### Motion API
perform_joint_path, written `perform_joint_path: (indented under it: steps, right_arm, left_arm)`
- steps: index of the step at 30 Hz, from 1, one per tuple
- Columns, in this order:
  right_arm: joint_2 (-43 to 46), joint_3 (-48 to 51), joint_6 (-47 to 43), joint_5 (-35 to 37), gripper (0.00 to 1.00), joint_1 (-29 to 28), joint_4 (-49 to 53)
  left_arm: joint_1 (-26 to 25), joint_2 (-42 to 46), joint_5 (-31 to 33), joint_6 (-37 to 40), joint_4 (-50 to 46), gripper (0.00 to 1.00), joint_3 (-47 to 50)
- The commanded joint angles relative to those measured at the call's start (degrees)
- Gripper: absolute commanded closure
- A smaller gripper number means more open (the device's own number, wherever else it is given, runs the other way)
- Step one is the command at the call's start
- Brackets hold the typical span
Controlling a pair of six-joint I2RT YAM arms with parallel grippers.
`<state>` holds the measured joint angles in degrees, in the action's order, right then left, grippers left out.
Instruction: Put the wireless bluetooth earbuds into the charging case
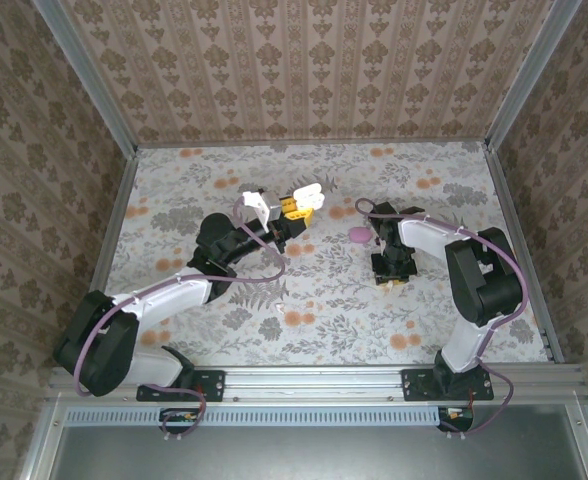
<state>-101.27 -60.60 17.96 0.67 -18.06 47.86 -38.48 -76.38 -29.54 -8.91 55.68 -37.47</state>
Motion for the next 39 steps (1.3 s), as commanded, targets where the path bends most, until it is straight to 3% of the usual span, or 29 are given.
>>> perform_joint_path:
  steps: [1, 8, 17, 24, 39]
  right_arm:
    - [-0.77, 0.85, 0.29, 0.12, 0.7, -0.27, -0.52]
    - [3.13, 1.59, 1.04, 0.23, 0.73, -0.28, -1.24]
    - [19.73, -2.03, 0.99, 0.32, 0.74, -0.43, -3.55]
    - [30.12, -9.5, -1.35, 3.03, 0.75, -4.12, -6.1]
    - [29.97, -21.21, -7.56, 5.07, 0.75, -16.09, -15.62]
  left_arm:
    - [0.38, 0.84, -0.1, 0.98, 1.34, 0.86, -0.93]
    - [0.35, 0.3, -0.24, 0.89, 1.27, 0.86, -0.89]
    - [0.25, -2.16, 0.86, -0.3, 2.25, 0.86, -0.93]
    - [0.0, -4.84, 1.07, -1.7, 3.34, 0.86, -2.38]
    - [-0.79, -5.63, -0.61, -2.26, 3.91, 0.86, -3.54]
